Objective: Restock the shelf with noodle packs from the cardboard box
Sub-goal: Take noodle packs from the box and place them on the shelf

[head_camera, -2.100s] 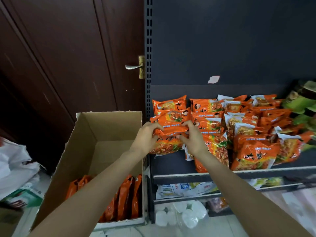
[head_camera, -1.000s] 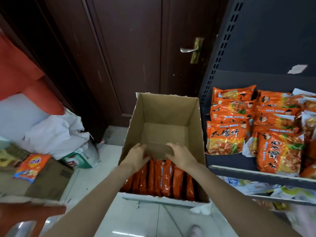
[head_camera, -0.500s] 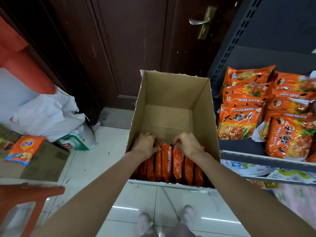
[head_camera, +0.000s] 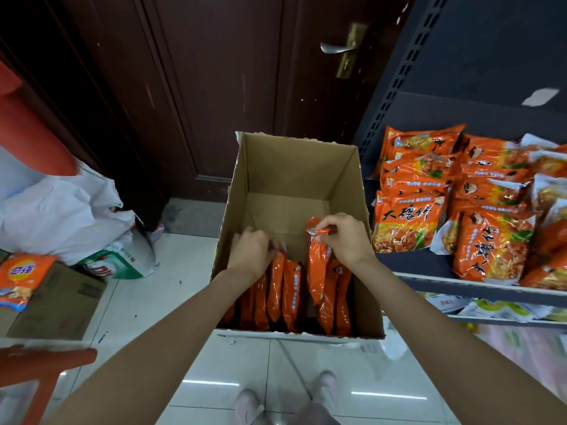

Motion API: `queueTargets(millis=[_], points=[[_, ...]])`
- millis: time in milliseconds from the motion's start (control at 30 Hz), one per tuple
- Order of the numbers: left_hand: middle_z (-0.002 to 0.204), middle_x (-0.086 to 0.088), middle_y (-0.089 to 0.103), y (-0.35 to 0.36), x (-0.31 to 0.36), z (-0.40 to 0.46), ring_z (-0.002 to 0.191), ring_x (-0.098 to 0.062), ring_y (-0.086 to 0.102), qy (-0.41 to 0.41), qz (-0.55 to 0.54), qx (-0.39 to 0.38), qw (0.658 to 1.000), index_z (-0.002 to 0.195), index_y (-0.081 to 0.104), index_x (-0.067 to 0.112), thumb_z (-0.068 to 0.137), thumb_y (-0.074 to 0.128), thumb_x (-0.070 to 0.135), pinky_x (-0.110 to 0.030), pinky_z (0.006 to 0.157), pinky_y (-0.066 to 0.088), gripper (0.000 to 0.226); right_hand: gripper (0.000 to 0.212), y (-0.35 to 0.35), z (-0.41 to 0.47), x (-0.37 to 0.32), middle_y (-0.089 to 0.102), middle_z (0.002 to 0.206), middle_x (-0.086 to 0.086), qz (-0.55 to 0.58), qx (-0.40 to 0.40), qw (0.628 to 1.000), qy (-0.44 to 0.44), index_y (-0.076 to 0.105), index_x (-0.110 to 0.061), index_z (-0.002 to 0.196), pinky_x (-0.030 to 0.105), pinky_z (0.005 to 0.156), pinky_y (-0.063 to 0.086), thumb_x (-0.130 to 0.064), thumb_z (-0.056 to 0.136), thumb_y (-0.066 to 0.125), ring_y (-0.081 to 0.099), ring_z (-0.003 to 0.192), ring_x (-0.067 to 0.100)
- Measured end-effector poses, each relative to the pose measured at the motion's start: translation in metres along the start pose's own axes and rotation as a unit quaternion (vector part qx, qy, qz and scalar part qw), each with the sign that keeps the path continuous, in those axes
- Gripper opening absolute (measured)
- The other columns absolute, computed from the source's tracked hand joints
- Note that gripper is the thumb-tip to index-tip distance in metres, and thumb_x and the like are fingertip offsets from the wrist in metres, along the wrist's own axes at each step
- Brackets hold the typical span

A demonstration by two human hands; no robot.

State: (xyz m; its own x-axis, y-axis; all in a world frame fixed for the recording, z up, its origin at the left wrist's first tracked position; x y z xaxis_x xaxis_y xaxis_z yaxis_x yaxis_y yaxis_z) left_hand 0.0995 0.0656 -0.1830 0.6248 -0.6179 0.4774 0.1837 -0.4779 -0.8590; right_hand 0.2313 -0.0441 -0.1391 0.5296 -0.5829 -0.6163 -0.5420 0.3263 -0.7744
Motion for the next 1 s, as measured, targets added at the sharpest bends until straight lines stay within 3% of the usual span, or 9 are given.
queueTargets(millis=[133, 267, 400, 467, 633, 767, 900, 1000], points=[[0.089, -0.002, 0.060, -0.045, 0.016, -0.008, 0.081, -0.018, 0.059, 0.049, -0.094, 0.074, 0.992, 0.084, 0.063, 0.015, 0.087, 0.062, 0.013, -0.038, 0.077, 0.052, 0.003, 0.014, -0.034, -0.001, -0.011, 0.066, 0.108, 0.004, 0.014, 0.079, 0.997, -0.018, 0.072, -0.012, 0.095, 0.015, 0.078, 0.038, -0.013, 0.081, 0.071, 0.060, 0.101, 0.017], [0.087, 0.000, 0.053, -0.106, 0.037, -0.018, 0.077, -0.013, 0.053, 0.099, -0.147, 0.185, 0.967, 0.084, 0.063, 0.011, 0.085, 0.062, 0.006, -0.022, 0.072, 0.041, 0.006, 0.010, -0.073, -0.013, -0.037, 0.061, 0.101, 0.002, 0.039, 0.147, 0.986, -0.061, 0.068, -0.015, 0.094, 0.019, 0.076, 0.036, -0.015, 0.084, 0.068, 0.054, 0.094, 0.012], [0.086, 0.002, 0.058, -0.146, 0.073, -0.034, 0.078, -0.009, 0.054, 0.180, -0.140, 0.234, 0.945, 0.085, 0.064, 0.012, 0.085, 0.062, 0.005, -0.017, 0.073, 0.042, 0.007, 0.010, -0.118, -0.033, -0.057, 0.065, 0.101, 0.000, 0.047, 0.208, 0.972, -0.097, 0.066, -0.017, 0.097, 0.012, 0.069, 0.037, -0.018, 0.088, 0.064, 0.057, 0.093, 0.011], [0.089, 0.003, 0.060, -0.159, 0.091, -0.040, 0.079, -0.005, 0.053, 0.200, -0.143, 0.254, 0.936, 0.087, 0.065, 0.012, 0.086, 0.062, 0.006, -0.007, 0.074, 0.039, 0.007, 0.009, -0.145, -0.047, -0.062, 0.066, 0.098, -0.002, 0.048, 0.250, 0.961, -0.109, 0.068, -0.016, 0.095, 0.013, 0.072, 0.036, -0.016, 0.086, 0.065, 0.056, 0.091, 0.008], [0.092, 0.004, 0.058, -0.172, 0.143, -0.053, 0.080, 0.001, 0.055, 0.236, -0.178, 0.275, 0.915, 0.090, 0.063, 0.013, 0.089, 0.060, 0.009, -0.008, 0.079, 0.044, 0.005, 0.011, -0.198, -0.074, -0.046, 0.065, 0.099, -0.004, 0.033, 0.321, 0.941, -0.102, 0.069, -0.013, 0.097, 0.018, 0.081, 0.038, -0.016, 0.086, 0.066, 0.054, 0.091, 0.005], [0.094, 0.005, 0.056, -0.165, 0.183, -0.056, 0.084, -0.001, 0.056, 0.262, -0.191, 0.266, 0.908, 0.091, 0.061, 0.014, 0.091, 0.058, 0.011, -0.015, 0.079, 0.048, 0.004, 0.013, -0.228, -0.089, -0.010, 0.066, 0.097, 0.003, 0.025, 0.376, 0.924, -0.061, 0.067, -0.014, 0.098, 0.029, 0.077, 0.045, -0.021, 0.087, 0.065, 0.060, 0.087, 0.017], [0.093, 0.004, 0.057, -0.158, 0.208, -0.056, 0.082, 0.006, 0.053, 0.268, -0.203, 0.267, 0.903, 0.090, 0.062, 0.012, 0.090, 0.060, 0.010, -0.007, 0.076, 0.043, 0.003, 0.014, -0.240, -0.094, 0.027, 0.064, 0.098, 0.005, -0.009, 0.401, 0.916, -0.005, 0.065, -0.012, 0.099, 0.029, 0.069, 0.042, -0.022, 0.089, 0.063, 0.057, 0.084, 0.019], [0.093, 0.004, 0.057, -0.149, 0.217, -0.057, 0.082, 0.006, 0.053, 0.265, -0.202, 0.268, 0.904, 0.090, 0.062, 0.012, 0.090, 0.060, 0.010, -0.003, 0.076, 0.041, 0.002, 0.014, -0.229, -0.087, 0.050, 0.060, 0.099, 0.005, -0.043, 0.383, 0.922, 0.033, 0.061, -0.012, 0.101, 0.029, 0.069, 0.041, -0.021, 0.091, 0.060, 0.057, 0.092, 0.022]])
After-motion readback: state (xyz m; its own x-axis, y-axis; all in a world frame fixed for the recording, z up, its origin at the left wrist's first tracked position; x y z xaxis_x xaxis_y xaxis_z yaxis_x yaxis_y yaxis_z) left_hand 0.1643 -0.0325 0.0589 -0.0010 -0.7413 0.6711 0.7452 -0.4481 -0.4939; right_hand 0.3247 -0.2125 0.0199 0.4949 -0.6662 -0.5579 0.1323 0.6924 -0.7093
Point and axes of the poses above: each hand's wrist, its own z-axis towards the middle knuckle, its own y-axis out of the palm, x = y × z, the point moved 9 cm from there along z, towards the middle knuckle
